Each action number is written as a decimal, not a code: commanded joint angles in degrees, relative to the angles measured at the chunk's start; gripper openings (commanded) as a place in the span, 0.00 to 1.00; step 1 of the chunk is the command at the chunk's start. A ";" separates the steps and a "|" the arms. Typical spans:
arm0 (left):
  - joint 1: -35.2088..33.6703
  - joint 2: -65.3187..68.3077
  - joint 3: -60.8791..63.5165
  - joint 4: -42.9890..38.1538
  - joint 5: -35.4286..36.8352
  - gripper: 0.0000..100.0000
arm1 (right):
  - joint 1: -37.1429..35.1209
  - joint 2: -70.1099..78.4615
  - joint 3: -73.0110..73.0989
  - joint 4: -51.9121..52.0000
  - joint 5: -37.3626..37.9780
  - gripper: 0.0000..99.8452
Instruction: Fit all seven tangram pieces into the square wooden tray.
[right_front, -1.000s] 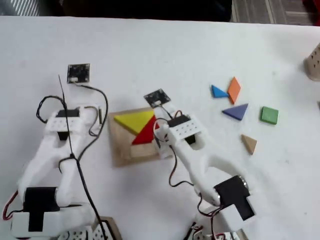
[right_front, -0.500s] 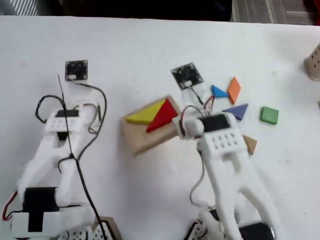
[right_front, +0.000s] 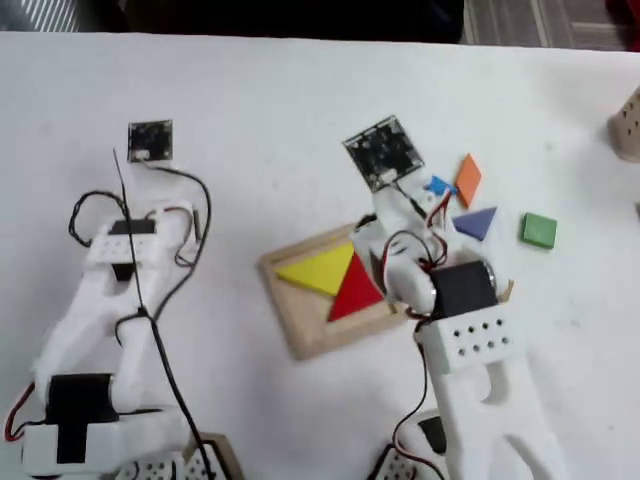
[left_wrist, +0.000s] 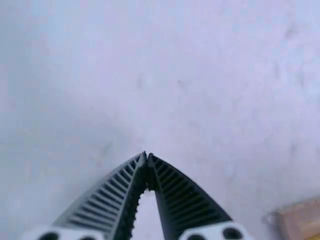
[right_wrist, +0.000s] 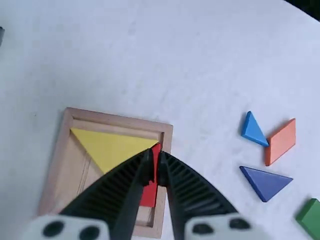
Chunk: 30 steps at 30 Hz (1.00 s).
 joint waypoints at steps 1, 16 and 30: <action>-0.66 -0.66 -2.20 -1.32 0.44 0.02 | -0.92 1.63 -2.46 2.51 0.09 0.02; 1.19 -0.31 -2.11 -0.88 0.09 0.02 | -7.78 23.52 15.38 -16.04 -16.09 0.24; 6.55 -0.75 0.44 -1.32 -6.77 0.02 | -13.49 28.70 15.38 -15.60 -13.19 0.30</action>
